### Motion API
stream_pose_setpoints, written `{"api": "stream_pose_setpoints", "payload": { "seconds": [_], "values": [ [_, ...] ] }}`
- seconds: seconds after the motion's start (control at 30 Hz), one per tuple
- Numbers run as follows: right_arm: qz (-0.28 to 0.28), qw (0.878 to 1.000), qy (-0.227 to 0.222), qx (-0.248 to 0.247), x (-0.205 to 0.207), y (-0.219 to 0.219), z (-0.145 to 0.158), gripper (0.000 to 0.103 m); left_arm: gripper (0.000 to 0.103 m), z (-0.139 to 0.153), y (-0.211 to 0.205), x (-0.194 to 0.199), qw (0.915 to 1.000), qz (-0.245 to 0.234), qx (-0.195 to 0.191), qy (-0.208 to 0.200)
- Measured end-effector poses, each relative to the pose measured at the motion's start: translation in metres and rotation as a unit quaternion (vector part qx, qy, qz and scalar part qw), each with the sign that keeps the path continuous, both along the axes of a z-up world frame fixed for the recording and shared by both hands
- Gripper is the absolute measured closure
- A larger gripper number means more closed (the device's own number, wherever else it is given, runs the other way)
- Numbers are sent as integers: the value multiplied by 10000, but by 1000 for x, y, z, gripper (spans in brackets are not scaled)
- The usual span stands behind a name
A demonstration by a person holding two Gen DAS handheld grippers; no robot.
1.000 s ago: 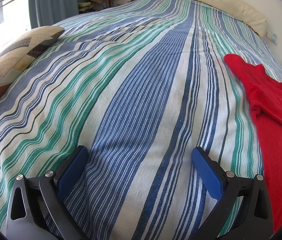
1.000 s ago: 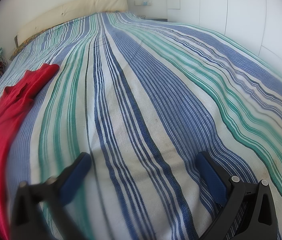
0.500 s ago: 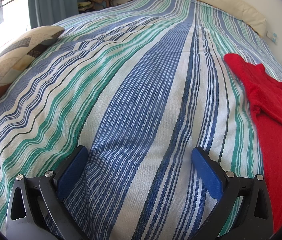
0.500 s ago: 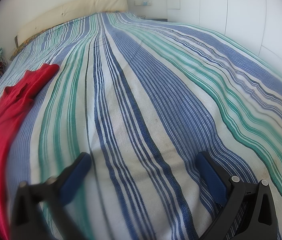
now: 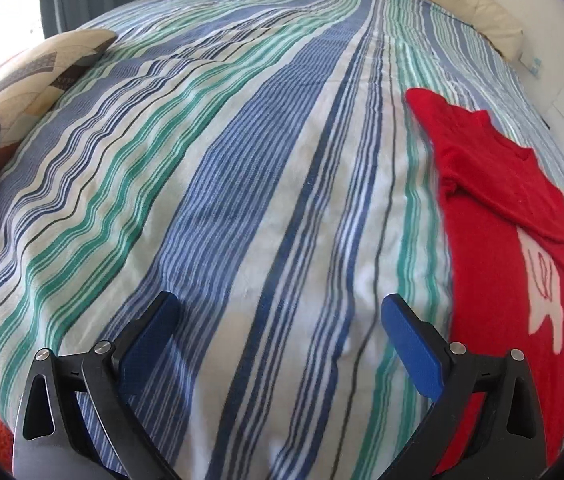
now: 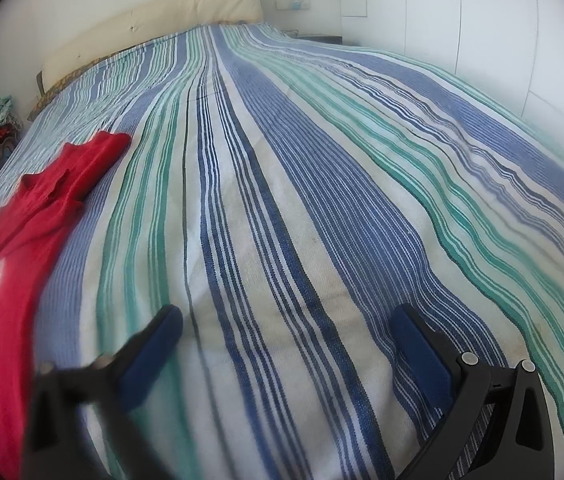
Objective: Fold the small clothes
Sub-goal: 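Move both grippers to the sweater hem and close the left gripper on it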
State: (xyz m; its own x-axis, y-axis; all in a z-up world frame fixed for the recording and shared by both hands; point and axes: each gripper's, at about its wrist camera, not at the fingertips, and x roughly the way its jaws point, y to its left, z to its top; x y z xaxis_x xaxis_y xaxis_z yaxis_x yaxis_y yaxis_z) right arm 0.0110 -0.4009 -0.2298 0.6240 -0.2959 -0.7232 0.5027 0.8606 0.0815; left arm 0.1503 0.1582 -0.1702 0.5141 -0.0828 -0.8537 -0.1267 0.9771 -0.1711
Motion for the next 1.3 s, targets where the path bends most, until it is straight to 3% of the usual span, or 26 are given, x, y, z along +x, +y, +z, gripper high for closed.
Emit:
{"api": "stream_pose_setpoints", "payload": {
  "seconds": [0.1, 0.23, 0.33, 0.43, 0.53, 0.6, 0.77, 0.9, 1.3],
  "values": [
    [213, 9983, -522, -137, -19, 11, 40, 1, 2, 23, -10, -34, 9979, -469, -401, -198],
    [1024, 9860, -1109, -703, -51, 41, 112, 1, 2, 53, -24, -74, 9931, -976, -479, -442],
    [2047, 9692, -1040, -888, -79, 66, 160, 1, 2, 65, -30, -94, 9897, -1171, -664, -492],
    [3088, 9475, -542, -620, -100, 94, 182, 0, 2, 63, -39, -108, 9880, -1279, -743, -435],
    [3510, 9361, -104, -206, -115, 121, 171, 0, 2, 54, -51, -116, 9866, -1395, -797, -286],
    [3492, 9369, -13, 170, -120, 136, 151, 0, 2, 45, -59, -122, 9863, -1448, -782, -127],
    [3013, 9457, 48, 1218, -109, 152, 92, 1, 2, 39, -70, -129, 9850, -1630, -559, -23],
    [2528, 9507, 69, 1795, -100, 150, 67, 1, 2, 35, -71, -131, 9842, -1676, -572, 42],
    [2741, 9476, 266, 1617, -97, 169, 59, 1, 3, 25, -79, -129, 9849, -1695, -272, 219]
  ]
}}
